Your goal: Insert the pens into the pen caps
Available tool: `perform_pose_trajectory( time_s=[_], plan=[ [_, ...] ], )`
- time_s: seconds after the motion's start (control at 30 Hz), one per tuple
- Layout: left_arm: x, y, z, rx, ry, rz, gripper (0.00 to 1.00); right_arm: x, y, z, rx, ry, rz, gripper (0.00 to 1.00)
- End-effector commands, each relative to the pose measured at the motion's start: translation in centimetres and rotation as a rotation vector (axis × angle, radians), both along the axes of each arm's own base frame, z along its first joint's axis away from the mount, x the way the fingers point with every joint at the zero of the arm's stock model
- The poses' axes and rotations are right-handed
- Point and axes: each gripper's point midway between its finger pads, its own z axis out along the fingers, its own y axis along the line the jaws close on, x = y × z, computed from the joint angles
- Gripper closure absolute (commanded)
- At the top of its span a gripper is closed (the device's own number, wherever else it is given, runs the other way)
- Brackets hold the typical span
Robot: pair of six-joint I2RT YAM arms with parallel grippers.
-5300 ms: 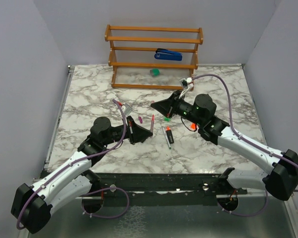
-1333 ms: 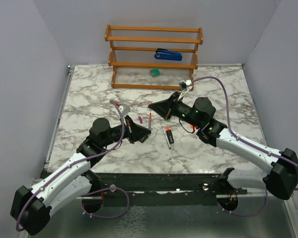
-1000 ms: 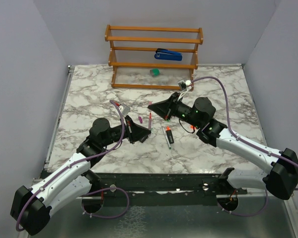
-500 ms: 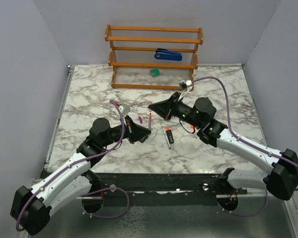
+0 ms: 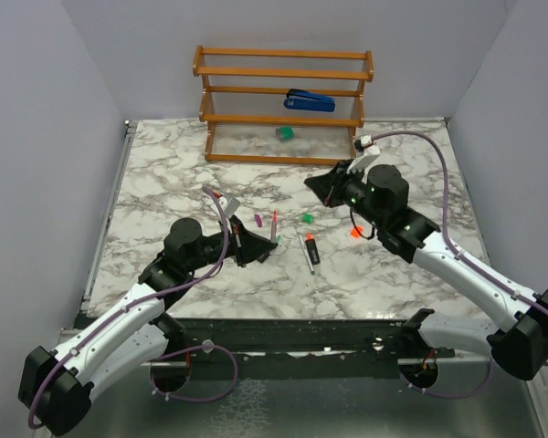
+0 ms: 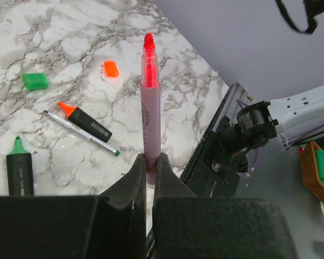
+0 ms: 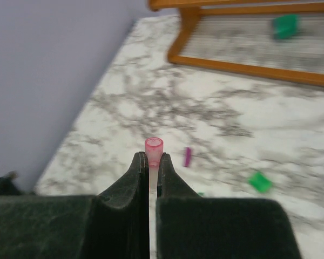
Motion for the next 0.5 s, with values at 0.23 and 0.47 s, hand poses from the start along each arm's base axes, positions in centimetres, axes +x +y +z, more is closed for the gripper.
perform_pose_trajectory(
  time_s=[0.23, 0.47],
  plan=[
    [0.1, 0.5, -0.8, 0.082, -0.023, 0.009, 1.00, -1.6, -11.7, -16.4, -1.144, 0.251, 0.194, 0.99],
    [0.2, 0.1, -0.6, 0.136, -0.044, -0.039, 1.00, -3.0, -11.2, -22.4, -1.237, 0.220, 0.446, 1.00]
  ],
)
